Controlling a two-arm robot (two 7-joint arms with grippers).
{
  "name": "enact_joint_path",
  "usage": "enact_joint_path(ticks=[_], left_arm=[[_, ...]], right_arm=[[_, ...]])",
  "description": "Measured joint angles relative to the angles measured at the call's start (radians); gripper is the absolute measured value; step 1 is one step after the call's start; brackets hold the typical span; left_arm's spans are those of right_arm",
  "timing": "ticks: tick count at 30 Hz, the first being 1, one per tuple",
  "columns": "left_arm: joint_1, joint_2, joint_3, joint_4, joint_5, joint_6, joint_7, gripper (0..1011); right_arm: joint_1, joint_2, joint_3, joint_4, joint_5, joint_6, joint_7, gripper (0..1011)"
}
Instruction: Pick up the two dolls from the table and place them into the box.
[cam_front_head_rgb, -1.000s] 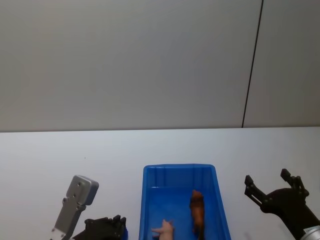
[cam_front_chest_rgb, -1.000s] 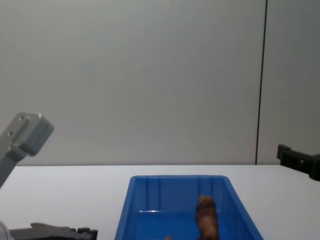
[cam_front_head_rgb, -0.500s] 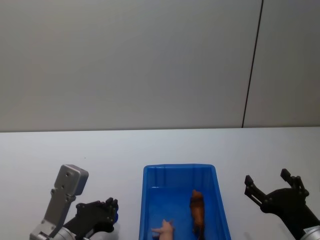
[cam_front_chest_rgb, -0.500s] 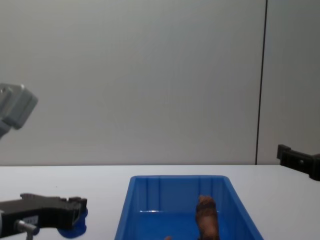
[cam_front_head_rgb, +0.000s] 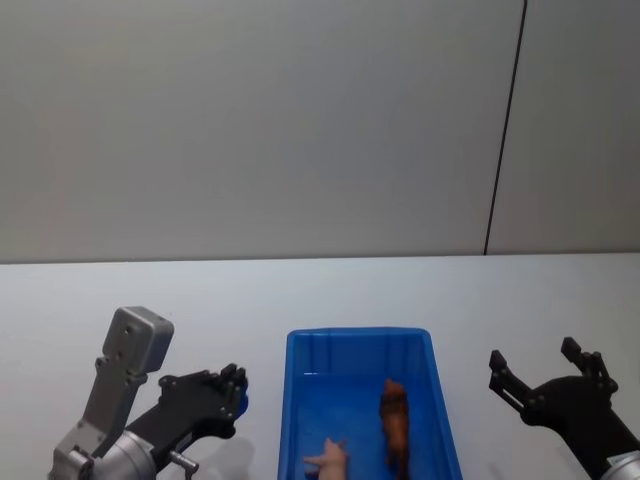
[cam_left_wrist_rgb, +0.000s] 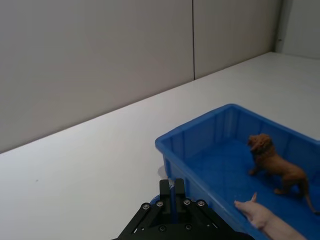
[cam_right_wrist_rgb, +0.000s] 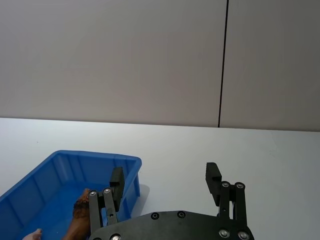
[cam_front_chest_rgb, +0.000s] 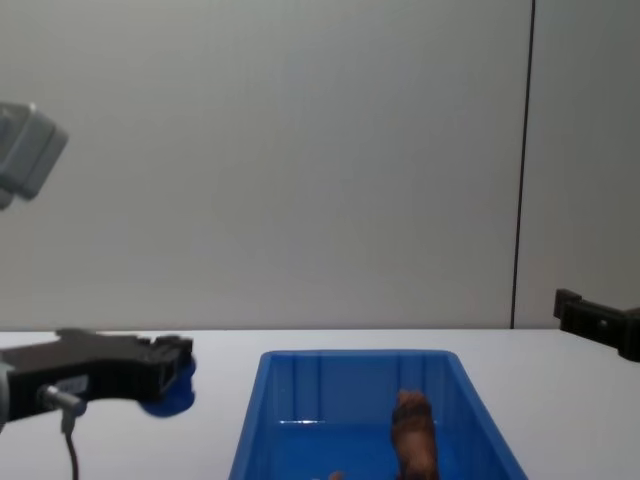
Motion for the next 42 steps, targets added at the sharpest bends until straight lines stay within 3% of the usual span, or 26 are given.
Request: enact_joint_path(ticks=[15,23,36,40,42], left_arm=[[-0.057,-0.051,0.020,0.016,0.001,-0.054,-0.155,59],[-0.094,-0.097,0.044,0.051,-0.001,-0.067,-0.227,312],[-0.117,-0.126,0.060,0.075,-0.002,-0.074,-0.268,683],[-0.122,-0.132,0.063,0.080,-0.003,-0.075,-0.276,847],[-0.123,-0.133,0.063,0.081,-0.003,-0.075,-0.278,872]], right_arm=[[0.000,0.000,0.000,0.000,0.000,0.000,0.000,1001],[0.000,0.000,0.000,0.000,0.000,0.000,0.000,1001],[0.000,0.000,0.000,0.000,0.000,0.000,0.000,1001],[0.000,0.000,0.000,0.000,0.000,0.000,0.000,1001],[0.000,0.000,0.000,0.000,0.000,0.000,0.000,1001]])
